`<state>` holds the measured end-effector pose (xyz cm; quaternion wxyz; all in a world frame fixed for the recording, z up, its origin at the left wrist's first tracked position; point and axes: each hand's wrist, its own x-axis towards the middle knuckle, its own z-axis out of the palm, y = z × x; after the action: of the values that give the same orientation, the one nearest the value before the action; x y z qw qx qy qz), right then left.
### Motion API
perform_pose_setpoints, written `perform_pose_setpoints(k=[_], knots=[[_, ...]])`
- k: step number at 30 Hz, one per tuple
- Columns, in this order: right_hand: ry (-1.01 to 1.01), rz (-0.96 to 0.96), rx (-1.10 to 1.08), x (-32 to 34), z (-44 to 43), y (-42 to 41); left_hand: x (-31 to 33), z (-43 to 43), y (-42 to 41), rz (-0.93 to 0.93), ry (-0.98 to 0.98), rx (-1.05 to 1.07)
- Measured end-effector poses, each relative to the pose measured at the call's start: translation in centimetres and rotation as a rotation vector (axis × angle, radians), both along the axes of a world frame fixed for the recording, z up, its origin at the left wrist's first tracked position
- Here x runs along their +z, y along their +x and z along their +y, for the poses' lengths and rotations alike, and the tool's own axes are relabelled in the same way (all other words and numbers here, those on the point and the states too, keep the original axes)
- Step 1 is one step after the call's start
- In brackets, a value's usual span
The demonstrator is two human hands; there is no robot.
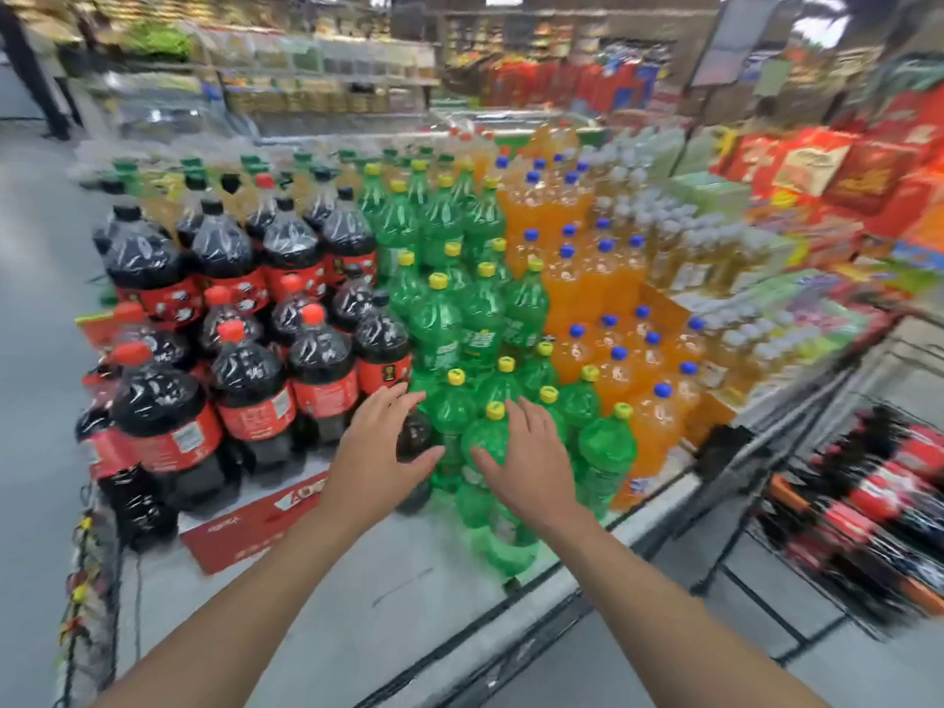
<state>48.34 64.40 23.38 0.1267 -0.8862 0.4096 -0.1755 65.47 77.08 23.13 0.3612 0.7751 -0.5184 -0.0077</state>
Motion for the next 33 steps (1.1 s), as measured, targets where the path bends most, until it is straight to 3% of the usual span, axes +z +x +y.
perform_pose_setpoints(k=[8,17,24,33], knots=[[-0.057,0.057,-0.346,3.2,-1.8,-16.9,3.6,-5.6,-10.9,-0.098,0.015,-0.267],[0.049,0.092,-0.702,1.4,-1.3,-40.2,1.5,-14.6,-32.7,-0.056,0.081,-0.646],[0.184,0.102,-0.762,-1.5,-0.5,-54.6,-2.6,-17.8,-48.1,0.022,0.258,-0.783],[0.308,0.021,-0.79,-6.3,-3.5,-62.9,-6.2,-21.1,-57.6,0.033,0.353,-0.825]])
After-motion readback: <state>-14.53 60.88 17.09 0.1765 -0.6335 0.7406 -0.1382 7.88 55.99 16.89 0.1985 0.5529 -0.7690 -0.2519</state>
